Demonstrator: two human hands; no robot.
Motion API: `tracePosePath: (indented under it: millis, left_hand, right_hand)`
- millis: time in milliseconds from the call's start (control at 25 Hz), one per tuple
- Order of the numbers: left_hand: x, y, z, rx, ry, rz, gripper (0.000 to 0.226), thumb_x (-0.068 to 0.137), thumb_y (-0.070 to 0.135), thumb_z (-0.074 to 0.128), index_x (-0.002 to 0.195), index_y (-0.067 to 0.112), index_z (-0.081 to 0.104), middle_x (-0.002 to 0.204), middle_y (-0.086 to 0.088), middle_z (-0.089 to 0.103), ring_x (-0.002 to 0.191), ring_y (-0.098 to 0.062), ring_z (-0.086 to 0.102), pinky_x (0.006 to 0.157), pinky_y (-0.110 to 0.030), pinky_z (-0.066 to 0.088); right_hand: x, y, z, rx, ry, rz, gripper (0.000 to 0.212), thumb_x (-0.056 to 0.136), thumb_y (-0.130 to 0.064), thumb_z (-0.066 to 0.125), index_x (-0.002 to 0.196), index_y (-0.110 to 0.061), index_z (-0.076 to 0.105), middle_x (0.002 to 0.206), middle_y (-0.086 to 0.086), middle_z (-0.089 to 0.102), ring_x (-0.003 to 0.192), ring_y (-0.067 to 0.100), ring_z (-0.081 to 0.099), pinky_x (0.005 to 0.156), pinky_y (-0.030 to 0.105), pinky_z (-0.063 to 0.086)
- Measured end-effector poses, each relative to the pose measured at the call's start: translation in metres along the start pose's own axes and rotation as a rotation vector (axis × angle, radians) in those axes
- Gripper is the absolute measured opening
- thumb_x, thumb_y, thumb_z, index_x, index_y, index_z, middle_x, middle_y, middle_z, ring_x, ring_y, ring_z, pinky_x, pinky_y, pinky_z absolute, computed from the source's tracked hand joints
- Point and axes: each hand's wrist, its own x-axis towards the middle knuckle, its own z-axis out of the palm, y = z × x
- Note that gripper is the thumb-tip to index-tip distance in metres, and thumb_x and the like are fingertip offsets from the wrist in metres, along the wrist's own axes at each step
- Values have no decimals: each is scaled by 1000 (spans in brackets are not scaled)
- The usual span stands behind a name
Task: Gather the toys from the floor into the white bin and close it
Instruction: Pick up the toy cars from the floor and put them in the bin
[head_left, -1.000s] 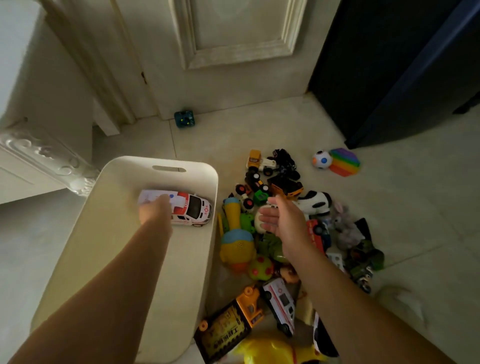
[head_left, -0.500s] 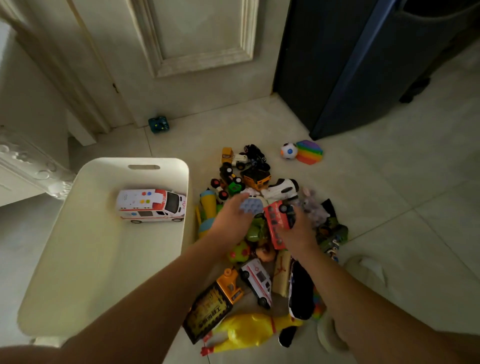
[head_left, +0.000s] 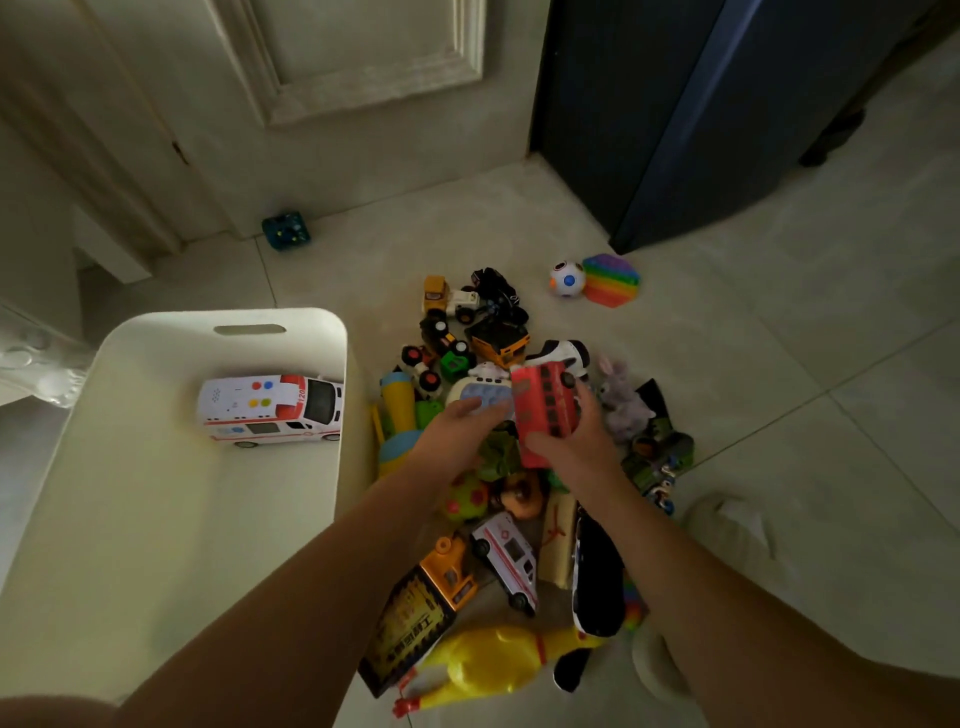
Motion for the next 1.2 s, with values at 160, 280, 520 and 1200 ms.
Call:
tracePosePath:
  millis: [160, 280, 520, 1200]
  left_hand:
    - [-11, 19, -1, -245, -103, 31, 46, 83, 34, 70, 124, 20, 55, 115, -7, 68, 101, -25, 68, 77, -38, 60]
    - [-17, 23, -14, -306, 29, 32, 40, 84, 29, 67, 120, 17, 55, 106, -11, 69, 92, -26, 69, 71, -38, 59]
    - [-24, 5, -51, -332, 106, -1, 48, 81, 29, 68, 125, 18, 51, 108, -12, 69, 93, -27, 69, 70, -37, 58]
    - [-78, 33, -59, -494, -130, 138, 28, 88, 23, 58, 114, 14, 60, 103, -13, 70, 87, -24, 65, 71, -34, 52]
  right_hand:
    - [-9, -43, 2, 113, -328, 30, 73, 83, -27, 70, 144, -40, 31, 119, -9, 58, 102, 10, 60, 78, 22, 50]
    - [-9, -45, 20, 110, -260, -63, 42, 92, -43, 58, 132, -36, 50, 117, -5, 62, 109, 13, 61, 89, 27, 50]
    - [15, 19, 35, -1060, -259, -305, 79, 80, -21, 66, 148, -33, 27, 159, 5, 14, 147, 33, 5, 117, 51, 10]
    - [-18, -72, 37, 219, 171, -105, 14, 82, -24, 66, 86, -26, 53, 95, 1, 64, 92, 25, 67, 83, 43, 55]
